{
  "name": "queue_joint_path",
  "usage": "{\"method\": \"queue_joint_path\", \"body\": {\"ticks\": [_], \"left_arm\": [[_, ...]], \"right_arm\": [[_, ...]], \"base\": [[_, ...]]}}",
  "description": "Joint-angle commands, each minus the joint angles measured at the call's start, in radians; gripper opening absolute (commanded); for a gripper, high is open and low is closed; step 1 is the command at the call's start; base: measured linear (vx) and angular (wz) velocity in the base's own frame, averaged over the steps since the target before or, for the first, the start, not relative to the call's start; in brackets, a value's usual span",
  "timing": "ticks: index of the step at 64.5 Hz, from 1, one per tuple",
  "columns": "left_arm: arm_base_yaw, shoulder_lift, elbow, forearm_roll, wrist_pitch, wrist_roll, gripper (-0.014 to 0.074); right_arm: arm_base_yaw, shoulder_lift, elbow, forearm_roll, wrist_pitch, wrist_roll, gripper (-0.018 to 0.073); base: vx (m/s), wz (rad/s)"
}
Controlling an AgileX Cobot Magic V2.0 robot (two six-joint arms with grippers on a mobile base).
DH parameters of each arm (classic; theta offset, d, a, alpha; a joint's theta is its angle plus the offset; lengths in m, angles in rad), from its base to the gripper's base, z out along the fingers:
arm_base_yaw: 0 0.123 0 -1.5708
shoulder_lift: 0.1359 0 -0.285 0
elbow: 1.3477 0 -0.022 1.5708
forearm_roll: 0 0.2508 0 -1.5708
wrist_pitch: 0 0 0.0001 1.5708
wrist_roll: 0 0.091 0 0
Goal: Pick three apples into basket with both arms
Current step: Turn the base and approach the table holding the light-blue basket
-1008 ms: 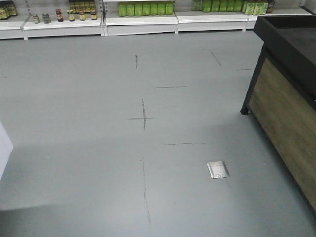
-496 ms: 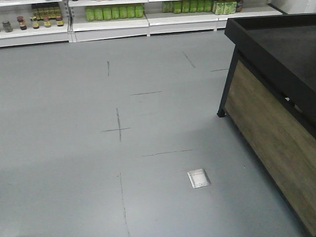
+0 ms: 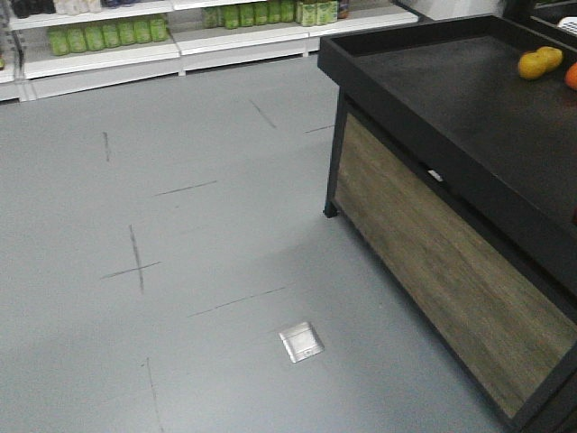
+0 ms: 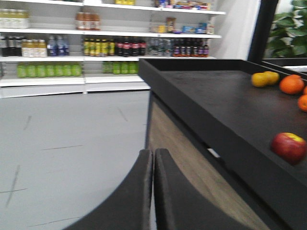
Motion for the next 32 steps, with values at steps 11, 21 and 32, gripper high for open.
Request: {"method": "queue_joint_path", "body": {"ticks": [11, 21, 32], "left_arm": [[-0.005, -0.015, 0.005, 0.000, -0.076, -0.004, -0.0006], [-0.005, -0.015, 0.005, 0.000, -0.076, -0.004, -0.0006], [-0.005, -0.015, 0.005, 0.000, -0.076, -0.004, -0.0006]], "right_arm": [[0.000, -0.013, 0.013, 0.000, -0.078, -0.006, -0.0004], [0.000, -0.013, 0.013, 0.000, -0.078, -0.006, -0.0004], [0.000, -0.013, 0.013, 0.000, -0.078, -0.006, -0.0004]], "base": [[0.15, -0.49], [0.14, -0.54], [0.14, -0.53]]}}
